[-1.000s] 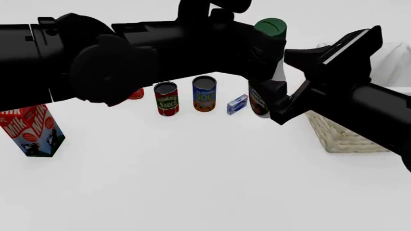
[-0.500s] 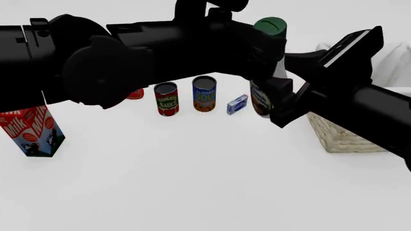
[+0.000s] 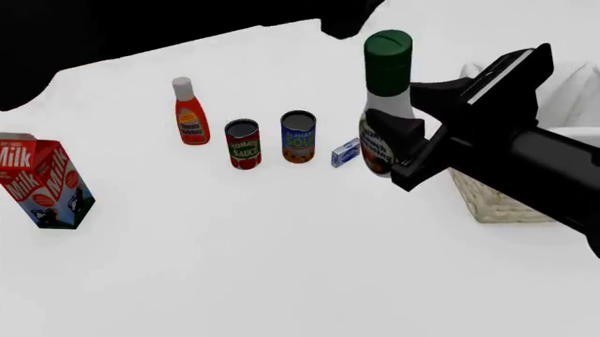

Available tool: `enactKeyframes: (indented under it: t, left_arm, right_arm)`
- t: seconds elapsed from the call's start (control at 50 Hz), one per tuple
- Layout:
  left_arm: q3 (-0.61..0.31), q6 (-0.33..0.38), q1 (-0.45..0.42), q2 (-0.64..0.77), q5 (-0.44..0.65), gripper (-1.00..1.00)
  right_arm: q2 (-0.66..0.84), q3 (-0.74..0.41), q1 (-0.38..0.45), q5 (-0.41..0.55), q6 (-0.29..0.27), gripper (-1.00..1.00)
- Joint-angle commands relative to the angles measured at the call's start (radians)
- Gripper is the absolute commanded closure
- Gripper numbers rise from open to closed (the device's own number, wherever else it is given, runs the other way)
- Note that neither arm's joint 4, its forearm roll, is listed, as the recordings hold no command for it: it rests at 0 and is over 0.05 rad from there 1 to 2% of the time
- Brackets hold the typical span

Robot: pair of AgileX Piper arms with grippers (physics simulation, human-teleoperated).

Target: Pick the salad dressing and place it in the basket.

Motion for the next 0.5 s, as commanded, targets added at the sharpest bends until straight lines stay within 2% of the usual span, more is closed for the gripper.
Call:
enactKeyframes:
  t: [0.02,0.08,0.2,0.28,0.32,0.4,0.5]
  left_arm:
    - [-0.032,-0.008,0.031,-0.178,0.049,-1.00]
    - [-0.020,0.013,0.034,-0.237,0.052,-1.00]
    - [0.055,-0.018,0.163,-0.413,0.052,-1.00]
    - [0.154,-0.016,0.278,-0.508,0.025,-1.00]
    - [0.184,-0.010,0.287,-0.524,0.026,-1.00]
    - [0.287,0.029,0.394,-0.602,0.003,-1.00]
    - [0.415,0.026,0.495,-0.702,-0.019,-1.00]
  right_arm:
    - [-0.005,-0.004,0.003,-0.007,0.019,1.00]
    - [-0.007,-0.004,0.003,-0.007,0.021,1.00]
    - [-0.014,0.002,0.000,-0.012,0.027,1.00]
    - [-0.016,0.005,0.002,-0.013,0.031,1.00]
    - [-0.017,0.005,0.003,-0.013,0.032,1.00]
    - [-0.027,0.002,0.002,-0.007,0.031,1.00]
    - [-0.051,-0.007,0.003,0.011,0.029,1.00]
